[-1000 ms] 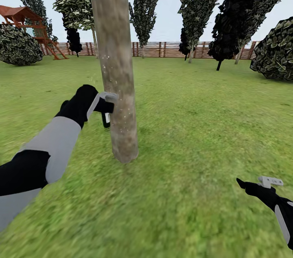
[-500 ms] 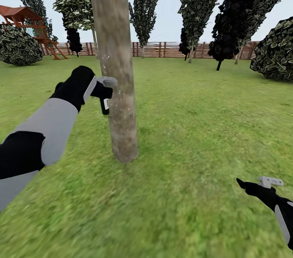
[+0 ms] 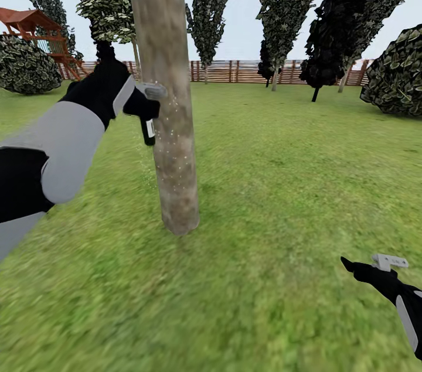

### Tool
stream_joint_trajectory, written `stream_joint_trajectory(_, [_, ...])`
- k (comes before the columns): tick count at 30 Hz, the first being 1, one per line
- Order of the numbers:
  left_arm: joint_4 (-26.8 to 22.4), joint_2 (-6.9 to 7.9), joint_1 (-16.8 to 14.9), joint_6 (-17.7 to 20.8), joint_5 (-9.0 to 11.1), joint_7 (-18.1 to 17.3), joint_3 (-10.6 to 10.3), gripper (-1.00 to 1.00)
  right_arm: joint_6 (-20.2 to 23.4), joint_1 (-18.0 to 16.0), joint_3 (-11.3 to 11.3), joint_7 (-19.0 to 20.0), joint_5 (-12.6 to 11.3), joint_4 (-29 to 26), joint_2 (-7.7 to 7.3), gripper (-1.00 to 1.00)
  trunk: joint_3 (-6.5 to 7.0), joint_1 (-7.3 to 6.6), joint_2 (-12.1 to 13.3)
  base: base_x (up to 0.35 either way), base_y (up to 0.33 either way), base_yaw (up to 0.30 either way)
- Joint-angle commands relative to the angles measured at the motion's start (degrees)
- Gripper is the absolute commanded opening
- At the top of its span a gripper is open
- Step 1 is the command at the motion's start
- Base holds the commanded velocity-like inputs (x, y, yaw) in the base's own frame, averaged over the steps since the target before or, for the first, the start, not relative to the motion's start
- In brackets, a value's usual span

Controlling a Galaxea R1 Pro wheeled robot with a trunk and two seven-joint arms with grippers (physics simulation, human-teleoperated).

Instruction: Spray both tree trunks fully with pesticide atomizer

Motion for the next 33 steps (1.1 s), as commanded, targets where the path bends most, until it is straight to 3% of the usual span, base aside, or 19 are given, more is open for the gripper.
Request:
stream_joint_trajectory(1, [0.5, -0.06, -0.6, 0.0, -0.1, 0.0, 0.0, -1.00, 0.0, 0.0, 0.0, 0.0, 0.0, 0.0, 0.00, 1.00, 0.00, 0.00, 0.0, 0.000, 0.000, 0.000])
stream_joint_trajectory(8, [1.9, -0.11, -2.9, 0.0, -0.1, 0.0, 0.0, -1.00, 0.0, 0.0, 0.0, 0.0, 0.0, 0.0, -0.08, 1.00, 0.00, 0.00, 0.0, 0.000, 0.000, 0.000])
stream_joint_trajectory(14, [9.4, -0.02, -4.3, -0.1, -0.1, 0.0, -0.1, -1.00, 0.0, 0.0, 0.0, 0.0, 0.1, 0.0, 0.06, 1.00, 0.00, 0.00, 0.0, 0.000, 0.000, 0.000])
stream_joint_trajectory(18, [10.8, 0.42, -3.9, -0.3, -0.1, -0.1, -0.2, -1.00, 0.0, 0.0, 0.1, 0.0, 0.1, 0.0, 0.08, 1.00, 0.00, 0.00, 0.0, 0.000, 0.000, 0.000])
stream_joint_trajectory(21, [14.7, 1.42, -0.6, -1.9, -0.3, -0.4, -0.2, -1.00, 0.0, 0.0, 0.1, 0.0, 0.1, 0.0, 0.08, 1.00, 0.00, 0.00, 0.0, 0.000, 0.000, 0.000])
stream_joint_trajectory(24, [16.5, 1.54, 4.5, -6.2, -0.3, -0.5, -0.2, -1.00, 0.0, 0.0, 0.1, 0.0, 0.1, 0.0, 0.08, 1.00, 0.00, 0.00, 0.0, 0.000, 0.000, 0.000])
stream_joint_trajectory(33, [17.0, 1.58, 19.4, -18.5, -0.2, -0.5, -0.2, -1.00, 0.0, 0.0, 0.1, 0.0, 0.1, 0.1, 0.15, 1.00, 0.00, 0.00, 0.0, 0.000, 0.000, 0.000])
